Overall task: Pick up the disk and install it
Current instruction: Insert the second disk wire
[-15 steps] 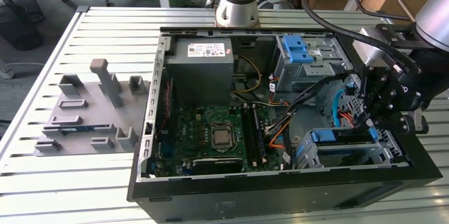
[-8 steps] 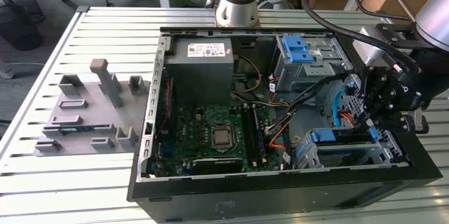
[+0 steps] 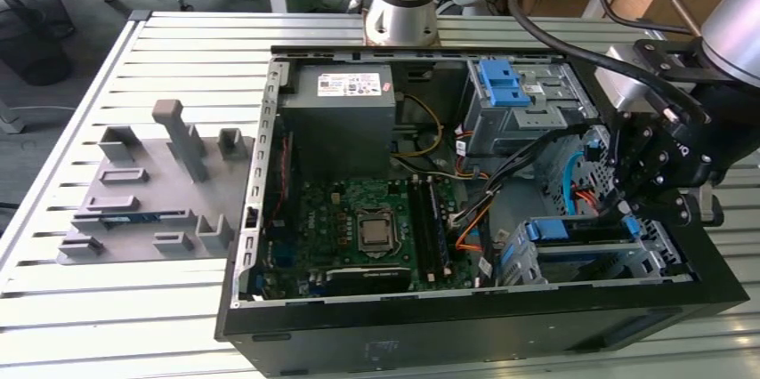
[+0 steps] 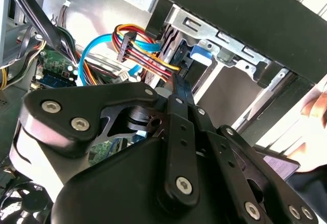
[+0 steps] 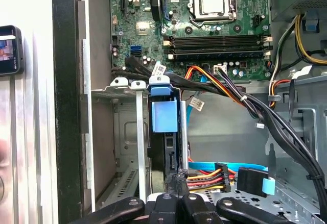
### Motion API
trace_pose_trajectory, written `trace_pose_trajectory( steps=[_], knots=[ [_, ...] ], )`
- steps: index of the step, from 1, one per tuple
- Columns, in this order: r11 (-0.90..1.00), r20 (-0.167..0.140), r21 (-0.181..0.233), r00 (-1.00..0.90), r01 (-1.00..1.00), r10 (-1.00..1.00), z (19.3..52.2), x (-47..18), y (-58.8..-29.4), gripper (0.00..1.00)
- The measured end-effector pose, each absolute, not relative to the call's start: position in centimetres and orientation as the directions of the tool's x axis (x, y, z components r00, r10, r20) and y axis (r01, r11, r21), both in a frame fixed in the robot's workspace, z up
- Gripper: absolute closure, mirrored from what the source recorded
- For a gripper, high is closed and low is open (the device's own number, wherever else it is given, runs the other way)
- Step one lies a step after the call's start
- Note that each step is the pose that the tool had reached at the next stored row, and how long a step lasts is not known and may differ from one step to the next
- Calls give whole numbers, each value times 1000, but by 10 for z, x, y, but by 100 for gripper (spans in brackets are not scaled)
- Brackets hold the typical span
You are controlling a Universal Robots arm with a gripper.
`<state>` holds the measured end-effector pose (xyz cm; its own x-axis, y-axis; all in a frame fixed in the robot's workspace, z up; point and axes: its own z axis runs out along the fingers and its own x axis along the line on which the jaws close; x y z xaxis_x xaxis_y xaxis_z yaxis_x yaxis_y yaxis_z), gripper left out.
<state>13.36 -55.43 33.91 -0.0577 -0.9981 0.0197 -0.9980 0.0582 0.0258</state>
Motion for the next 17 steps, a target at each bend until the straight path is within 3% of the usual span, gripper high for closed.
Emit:
trace_pose_trajectory(
  steps=[17],
  knots=[
    [58,19,11,-58,-998,-998,347,122,-554,89]
  ],
)
